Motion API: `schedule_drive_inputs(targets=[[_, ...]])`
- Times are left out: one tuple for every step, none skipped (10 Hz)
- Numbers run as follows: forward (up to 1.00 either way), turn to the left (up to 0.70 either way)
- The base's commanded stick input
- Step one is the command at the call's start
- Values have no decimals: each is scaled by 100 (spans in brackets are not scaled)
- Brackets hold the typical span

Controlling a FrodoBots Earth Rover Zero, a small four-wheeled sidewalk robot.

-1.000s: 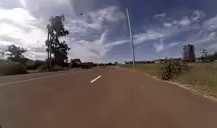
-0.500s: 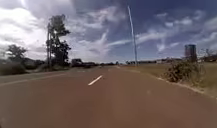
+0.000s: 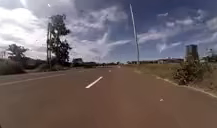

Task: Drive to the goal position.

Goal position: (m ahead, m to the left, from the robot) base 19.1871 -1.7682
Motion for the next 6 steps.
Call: schedule_drive_inputs(targets=[[100, 0], [100, 0], [100, 0], [100, 0], [100, 0], [100, 0]])
